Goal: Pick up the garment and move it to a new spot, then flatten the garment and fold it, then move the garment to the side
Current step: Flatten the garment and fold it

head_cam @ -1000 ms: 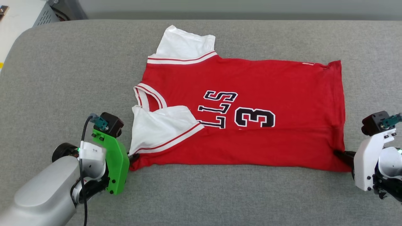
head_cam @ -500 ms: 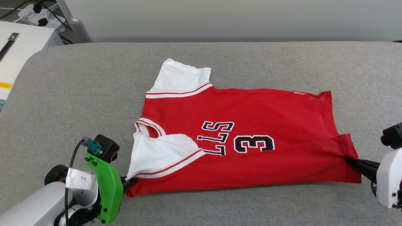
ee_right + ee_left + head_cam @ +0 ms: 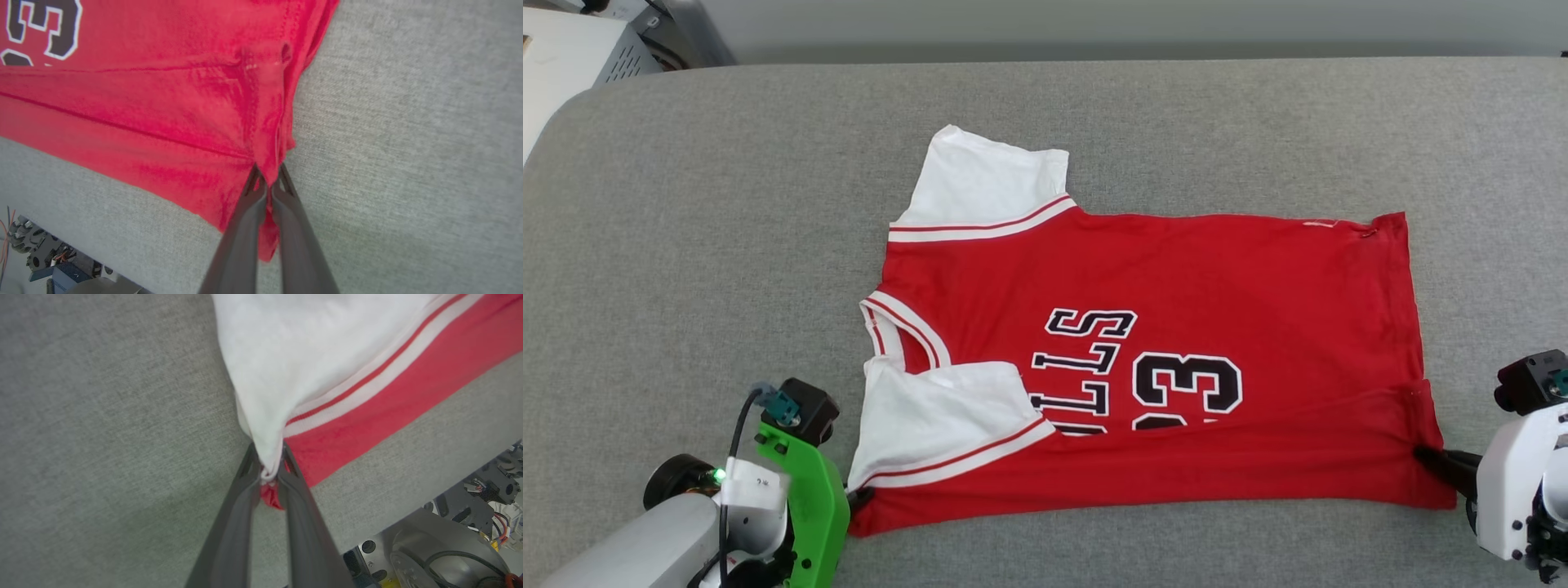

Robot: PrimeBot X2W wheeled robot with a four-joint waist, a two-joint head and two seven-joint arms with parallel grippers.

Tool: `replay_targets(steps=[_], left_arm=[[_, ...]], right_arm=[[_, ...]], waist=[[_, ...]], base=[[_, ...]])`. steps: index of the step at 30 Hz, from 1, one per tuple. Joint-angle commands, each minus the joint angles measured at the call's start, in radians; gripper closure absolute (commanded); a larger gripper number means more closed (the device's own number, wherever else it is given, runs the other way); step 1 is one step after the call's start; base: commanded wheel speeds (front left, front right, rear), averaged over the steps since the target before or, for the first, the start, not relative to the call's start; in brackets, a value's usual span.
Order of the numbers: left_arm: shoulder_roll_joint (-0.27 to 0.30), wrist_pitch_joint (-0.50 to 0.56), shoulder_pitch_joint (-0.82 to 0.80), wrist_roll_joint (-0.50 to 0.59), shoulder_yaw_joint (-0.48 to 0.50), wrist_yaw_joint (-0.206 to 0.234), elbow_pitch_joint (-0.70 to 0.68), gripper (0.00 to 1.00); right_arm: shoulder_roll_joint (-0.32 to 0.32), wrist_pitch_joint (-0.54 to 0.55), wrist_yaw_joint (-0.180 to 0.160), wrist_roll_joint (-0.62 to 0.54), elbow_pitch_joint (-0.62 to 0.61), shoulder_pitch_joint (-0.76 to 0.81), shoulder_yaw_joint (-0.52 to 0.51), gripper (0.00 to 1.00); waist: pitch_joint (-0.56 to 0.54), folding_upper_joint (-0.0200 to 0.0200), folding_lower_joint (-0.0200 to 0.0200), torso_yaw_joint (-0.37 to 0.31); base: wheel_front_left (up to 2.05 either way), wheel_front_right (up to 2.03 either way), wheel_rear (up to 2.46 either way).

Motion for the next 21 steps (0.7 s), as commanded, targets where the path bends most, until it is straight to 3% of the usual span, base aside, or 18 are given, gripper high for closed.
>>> replay_targets(steps=[1, 2, 3, 4, 5, 11, 15, 21], left_arm=[[-0.006, -0.007, -0.014, 0.007, -0.001, -0.005, 0.022, 1.0], [-0.015, -0.016, -0.014, 0.0, 0.004, -0.006, 0.034, 1.0], [-0.02, -0.022, -0.013, -0.003, 0.006, -0.006, 0.042, 0.56], [-0.022, -0.033, -0.015, 0.004, 0.008, -0.004, 0.049, 0.0], [-0.022, -0.042, -0.015, 0.005, 0.012, -0.003, 0.052, 0.0], [0.027, -0.098, -0.025, 0.009, 0.059, 0.012, 0.009, 0.0], [0.066, -0.174, -0.076, 0.057, 0.118, 0.048, -0.038, 0.0], [0.053, -0.269, -0.21, 0.126, 0.205, 0.1, -0.027, 0.0]], right_arm=[[0.012, -0.017, -0.001, -0.01, 0.018, -0.018, -0.002, 1.0], [0.023, -0.027, -0.001, -0.01, 0.027, -0.02, -0.001, 1.0], [0.029, -0.034, -0.001, -0.009, 0.033, -0.019, -0.002, 1.0], [0.034, -0.049, -0.001, -0.014, 0.039, -0.019, -0.005, 0.55], [0.037, -0.064, -0.001, -0.02, 0.04, -0.02, -0.009, 0.0], [0.048, -0.211, -0.001, -0.062, -0.006, -0.006, -0.073, 0.0], [0.07, -0.336, -0.001, -0.14, -0.043, -0.001, -0.154, 0.0], [0.192, -0.536, -0.001, -0.307, -0.113, -0.02, -0.311, 0.0]], waist=[[0.007, 0.0, 0.0, 0.0], [0.006, 0.0, 0.0, 0.002], [0.004, 0.0, 0.0, 0.002], [-0.001, 0.0, 0.0, 0.004], [-0.006, 0.0, 0.0, 0.005], [-0.043, 0.0, 0.0, 0.005], [-0.049, 0.0, 0.0, -0.002], [-0.008, 0.0, 0.0, -0.032]], base=[[0.0, 0.0, 0.0], [0.0, 0.0, 0.0], [0.0, 0.0, 0.0], [0.0, 0.0, 0.0], [0.0, 0.0, 0.0], [0.0, 0.0, 0.0], [0.0, 0.0, 0.0], [0.0, 0.0, 0.0]])
